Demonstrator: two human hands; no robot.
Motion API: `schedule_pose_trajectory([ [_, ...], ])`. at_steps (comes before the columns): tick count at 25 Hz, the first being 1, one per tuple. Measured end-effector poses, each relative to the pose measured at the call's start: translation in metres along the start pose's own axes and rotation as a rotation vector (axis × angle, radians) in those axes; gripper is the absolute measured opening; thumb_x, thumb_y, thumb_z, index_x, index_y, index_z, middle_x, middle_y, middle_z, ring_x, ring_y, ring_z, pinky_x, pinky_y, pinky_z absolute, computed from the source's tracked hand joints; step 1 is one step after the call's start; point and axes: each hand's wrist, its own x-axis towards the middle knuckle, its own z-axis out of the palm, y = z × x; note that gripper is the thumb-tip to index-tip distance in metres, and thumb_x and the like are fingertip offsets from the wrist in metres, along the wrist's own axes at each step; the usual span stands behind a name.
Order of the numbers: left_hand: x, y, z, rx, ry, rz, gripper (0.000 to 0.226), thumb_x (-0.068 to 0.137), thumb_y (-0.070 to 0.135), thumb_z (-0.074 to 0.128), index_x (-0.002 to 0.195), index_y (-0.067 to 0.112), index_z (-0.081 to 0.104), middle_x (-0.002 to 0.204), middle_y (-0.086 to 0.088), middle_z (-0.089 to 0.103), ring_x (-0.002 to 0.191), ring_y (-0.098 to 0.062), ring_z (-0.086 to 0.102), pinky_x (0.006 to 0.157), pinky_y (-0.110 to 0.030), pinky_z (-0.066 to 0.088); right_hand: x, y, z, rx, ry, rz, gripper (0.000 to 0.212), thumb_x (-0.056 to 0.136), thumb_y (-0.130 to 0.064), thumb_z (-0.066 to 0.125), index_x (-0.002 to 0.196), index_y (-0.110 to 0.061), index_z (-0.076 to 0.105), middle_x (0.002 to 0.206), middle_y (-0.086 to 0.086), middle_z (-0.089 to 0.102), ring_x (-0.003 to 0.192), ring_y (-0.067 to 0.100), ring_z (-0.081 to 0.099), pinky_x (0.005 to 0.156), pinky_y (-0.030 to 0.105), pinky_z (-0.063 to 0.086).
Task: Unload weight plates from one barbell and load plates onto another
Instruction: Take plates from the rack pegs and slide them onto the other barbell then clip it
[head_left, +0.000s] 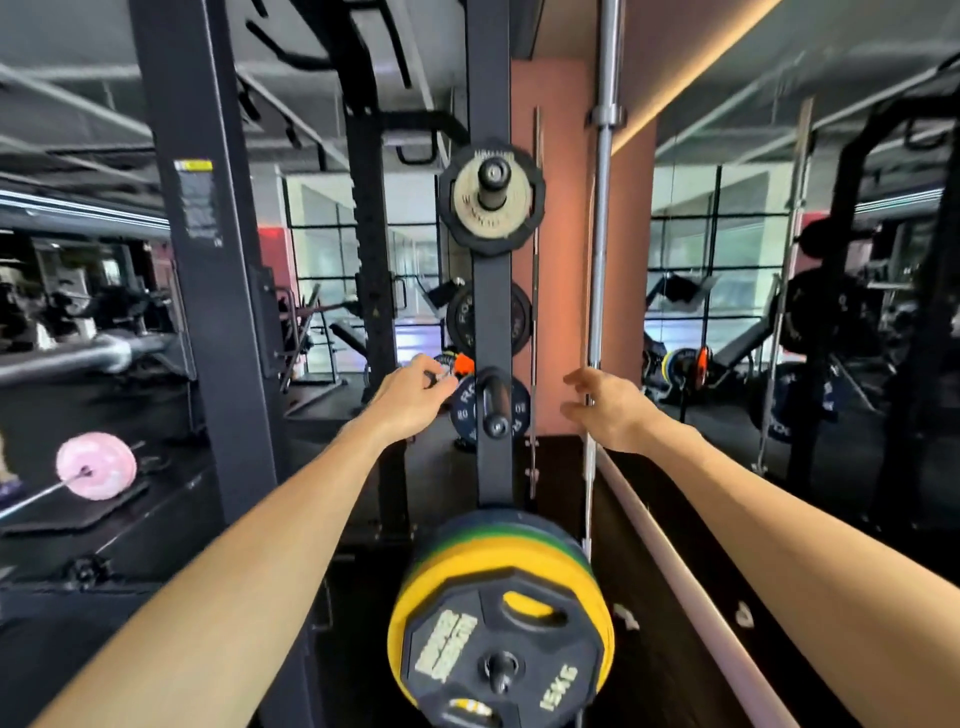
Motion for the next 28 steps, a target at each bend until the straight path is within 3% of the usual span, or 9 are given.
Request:
schedule_pose_trajectory([
  [5, 0.038, 0.056, -0.053, -0.019, 0.115, 0.104, 0.039, 0.096, 0.047, 0.049, 0.125, 0.021, 0.051, 0.121, -0.004, 0.060, 0.107, -0.023, 0.057, 0.093, -0.037, 0.047, 0.039, -0.029, -0.066, -0.038, 0.123, -0.078, 0.045, 0.095, -0.023, 0.056, 0.137, -0.010, 0.046, 0.134, 0.011, 0.057, 0.120, 0.028, 0.054, 0.096, 0.028, 0.041],
  [8, 0.052, 0.087, -0.075, -0.003, 0.174, 0.154, 0.040, 0.097, 0.045, 0.049, 0.127, 0.019, 0.051, 0.114, -0.002, 0.058, 0.103, -0.021, 0.056, 0.087, -0.033, 0.044, 0.060, -0.038, -0.098, -0.066, 0.180, -0.090, 0.048, 0.095, -0.025, 0.056, 0.138, -0.010, 0.045, 0.135, 0.013, 0.055, 0.121, 0.030, 0.054, 0.097, 0.029, 0.041],
  [12, 0.070, 0.111, -0.093, 0.009, 0.254, 0.169, 0.038, 0.096, 0.045, 0.048, 0.125, 0.021, 0.053, 0.118, -0.005, 0.059, 0.108, -0.025, 0.056, 0.086, -0.032, 0.043, 0.082, -0.041, -0.126, -0.067, 0.211, -0.113, 0.050, 0.094, -0.026, 0.056, 0.139, -0.010, 0.043, 0.136, 0.013, 0.055, 0.121, 0.030, 0.053, 0.096, 0.030, 0.040],
  [17, 0.099, 0.111, -0.096, 0.045, 0.292, 0.154, 0.033, 0.097, 0.042, 0.046, 0.122, 0.020, 0.054, 0.115, -0.004, 0.060, 0.104, -0.024, 0.056, 0.085, -0.032, 0.043, 0.114, -0.037, -0.131, -0.062, 0.232, -0.112, 0.049, 0.096, -0.027, 0.053, 0.140, -0.009, 0.042, 0.136, 0.014, 0.054, 0.122, 0.030, 0.052, 0.098, 0.031, 0.040],
  [25, 0.216, 0.075, -0.090, 0.089, 0.359, 0.122, 0.039, 0.095, 0.043, 0.047, 0.124, 0.018, 0.054, 0.120, -0.010, 0.062, 0.103, -0.026, 0.058, 0.084, -0.032, 0.044, 0.219, -0.022, -0.104, -0.106, 0.273, -0.107, 0.045, 0.100, -0.026, 0.044, 0.140, -0.006, 0.043, 0.140, 0.016, 0.050, 0.126, 0.032, 0.050, 0.103, 0.034, 0.039],
  [28, 0.271, 0.060, -0.079, 0.080, 0.341, 0.136, 0.042, 0.096, 0.042, 0.050, 0.128, 0.015, 0.053, 0.124, -0.012, 0.061, 0.108, -0.028, 0.057, 0.084, -0.030, 0.042, 0.273, -0.018, -0.089, -0.098, 0.291, -0.108, 0.038, 0.100, -0.023, 0.043, 0.131, -0.002, 0.051, 0.129, 0.018, 0.058, 0.115, 0.034, 0.056, 0.095, 0.034, 0.043],
])
